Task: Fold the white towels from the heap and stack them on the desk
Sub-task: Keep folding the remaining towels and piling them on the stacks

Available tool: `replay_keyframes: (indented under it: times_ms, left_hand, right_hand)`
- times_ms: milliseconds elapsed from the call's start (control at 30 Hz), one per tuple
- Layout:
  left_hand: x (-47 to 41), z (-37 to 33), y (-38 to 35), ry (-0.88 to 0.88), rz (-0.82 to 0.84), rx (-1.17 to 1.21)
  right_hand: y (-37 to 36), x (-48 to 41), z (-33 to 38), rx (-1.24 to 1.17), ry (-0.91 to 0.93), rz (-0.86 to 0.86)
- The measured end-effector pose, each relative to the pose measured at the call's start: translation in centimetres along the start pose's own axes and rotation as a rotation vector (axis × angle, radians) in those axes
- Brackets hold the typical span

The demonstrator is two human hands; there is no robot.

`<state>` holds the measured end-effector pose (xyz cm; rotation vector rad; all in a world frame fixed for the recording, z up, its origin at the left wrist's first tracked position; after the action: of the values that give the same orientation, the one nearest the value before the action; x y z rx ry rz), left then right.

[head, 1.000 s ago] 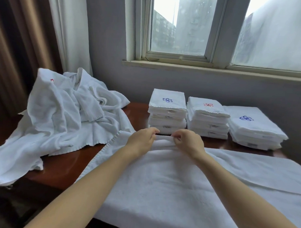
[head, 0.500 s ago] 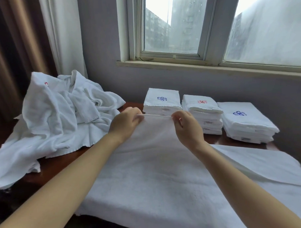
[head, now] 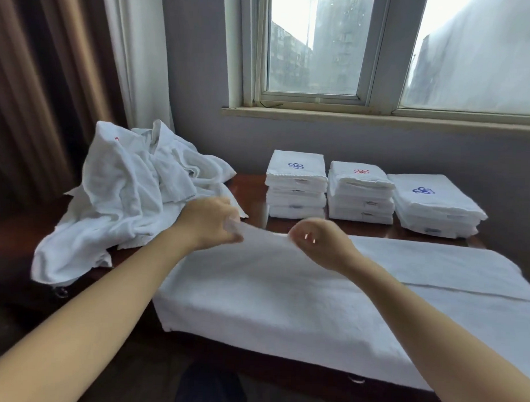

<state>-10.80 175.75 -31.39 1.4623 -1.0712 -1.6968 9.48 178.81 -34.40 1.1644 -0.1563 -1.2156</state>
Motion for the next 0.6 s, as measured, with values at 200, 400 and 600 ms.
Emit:
replay_keyframes:
  times_ms: [200, 400, 600]
  left_hand:
    - [3.7, -1.0, -5.2, 0.135, 0.446, 0.053]
    - [3.6, -6.1, -8.2, 0.156, 0.355, 0.228]
    - [2.8, -6.6, -11.6, 0.160, 0.280, 0.159]
  right_hand:
    - [-1.7, 2.0, -0.9, -0.030, -0.040, 0.063]
    - [-1.9, 1.8, -4.5, 0.116, -0.133, -0.012]
    - [-5.9, 3.4, -7.9, 0.302, -0.198, 0.254]
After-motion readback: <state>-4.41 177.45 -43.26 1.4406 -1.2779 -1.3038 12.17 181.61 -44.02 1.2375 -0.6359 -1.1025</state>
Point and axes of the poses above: each hand's wrist, its own x-axis away from the middle knuckle, its own y-axis out of the back of the hand, z = x × y, the point moved 9 cm from there along -x, towards the middle knuckle, and after that the axes turned 5 degrees about -z, right-handed, at the moved point
